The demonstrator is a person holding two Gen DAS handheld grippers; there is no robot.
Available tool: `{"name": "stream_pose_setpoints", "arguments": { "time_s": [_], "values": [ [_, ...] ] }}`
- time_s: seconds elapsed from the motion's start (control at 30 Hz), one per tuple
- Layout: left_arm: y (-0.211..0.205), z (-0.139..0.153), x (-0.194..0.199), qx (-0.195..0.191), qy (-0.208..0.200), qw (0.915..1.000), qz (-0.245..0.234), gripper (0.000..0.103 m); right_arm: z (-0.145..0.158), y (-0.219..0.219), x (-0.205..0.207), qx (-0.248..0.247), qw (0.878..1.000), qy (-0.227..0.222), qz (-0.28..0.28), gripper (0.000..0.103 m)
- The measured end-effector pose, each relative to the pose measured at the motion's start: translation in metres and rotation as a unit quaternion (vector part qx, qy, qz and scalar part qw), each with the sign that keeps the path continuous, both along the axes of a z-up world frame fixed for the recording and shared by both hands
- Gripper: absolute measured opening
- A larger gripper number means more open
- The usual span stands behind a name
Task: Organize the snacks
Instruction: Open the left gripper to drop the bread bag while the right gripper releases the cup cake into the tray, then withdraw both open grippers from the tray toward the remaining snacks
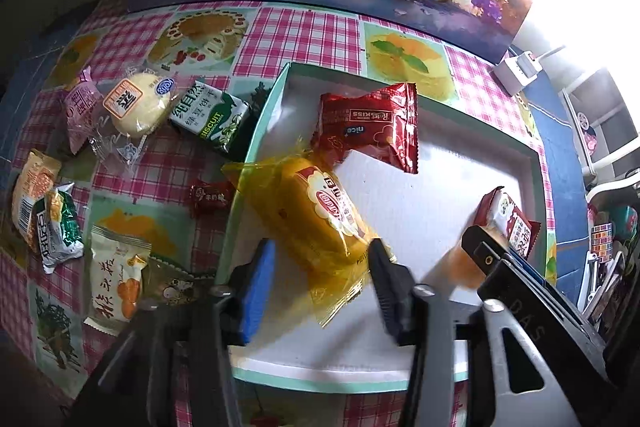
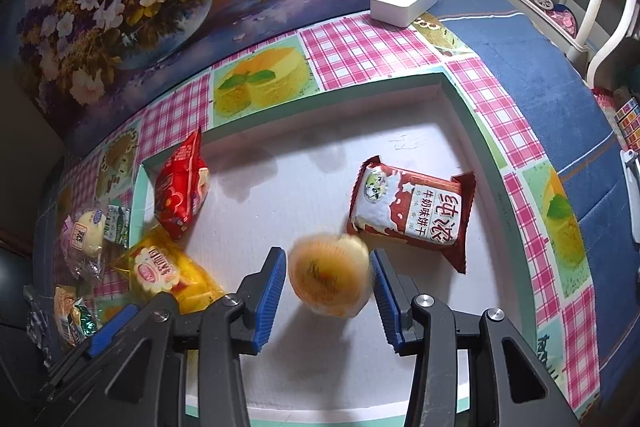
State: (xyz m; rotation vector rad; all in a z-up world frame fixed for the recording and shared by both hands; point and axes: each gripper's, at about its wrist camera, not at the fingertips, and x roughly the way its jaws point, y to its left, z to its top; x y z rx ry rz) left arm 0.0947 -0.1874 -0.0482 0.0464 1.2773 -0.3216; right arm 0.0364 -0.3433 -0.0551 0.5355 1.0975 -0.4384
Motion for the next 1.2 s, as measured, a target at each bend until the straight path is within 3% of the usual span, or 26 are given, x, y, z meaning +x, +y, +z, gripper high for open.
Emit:
{"name": "stream_pose_setpoints", "arguments": {
  "time_s": [0.2, 0.23, 0.33, 0.5, 0.57, 0.6, 0.83, 0.97, 1.1, 1.2],
  "values": [
    [0.003, 0.003, -0.001, 0.018, -0.005, 0.9998, 0.002, 0.056, 0.003, 0.001, 0.001, 0.001, 1.0, -0.002, 0.003, 0.048],
    [0.004, 0.004, -0.001, 0.018, -0.006, 0.9998, 0.005, 0.06, 0.004, 0.001, 0.001, 0.002, 1.0, -0.001, 0.003, 0.048],
    [0.008, 0.008, 0.001, 0.023, -0.014, 0.9995, 0.015, 0.065, 0.006, 0.001, 0.001, -0.003, 1.0, 0.0, 0.002, 0.062],
    [0.019, 0.015, 0.004, 0.046, -0.031, 0.9977, 0.039, 0.068, 0.008, 0.002, 0.001, -0.006, 1.0, 0.0, 0.001, 0.07],
    [0.025, 0.019, 0.006, 0.062, -0.043, 0.9956, 0.055, 0.084, 0.008, 0.002, 0.001, -0.005, 1.0, 0.001, 0.002, 0.075],
    [0.028, 0.02, 0.008, 0.068, -0.048, 0.9946, 0.062, 0.086, 0.007, 0.003, 0.001, -0.005, 1.0, 0.002, 0.004, 0.077],
    [0.051, 0.021, 0.015, 0.108, -0.063, 0.9863, 0.107, 0.092, 0.008, 0.011, 0.001, -0.006, 1.0, 0.0, 0.014, 0.088],
    [0.062, 0.02, 0.016, 0.112, -0.058, 0.9839, 0.126, 0.093, 0.009, 0.013, 0.0, -0.005, 1.0, -0.003, 0.016, 0.09],
    [0.063, 0.02, 0.013, 0.118, -0.06, 0.9831, 0.126, 0.093, 0.011, 0.017, 0.0, -0.007, 1.0, -0.005, 0.021, 0.102],
    [0.063, 0.02, 0.013, 0.112, -0.06, 0.9836, 0.128, 0.097, 0.011, 0.021, 0.0, -0.01, 1.0, -0.007, 0.028, 0.103]
  ]
}}
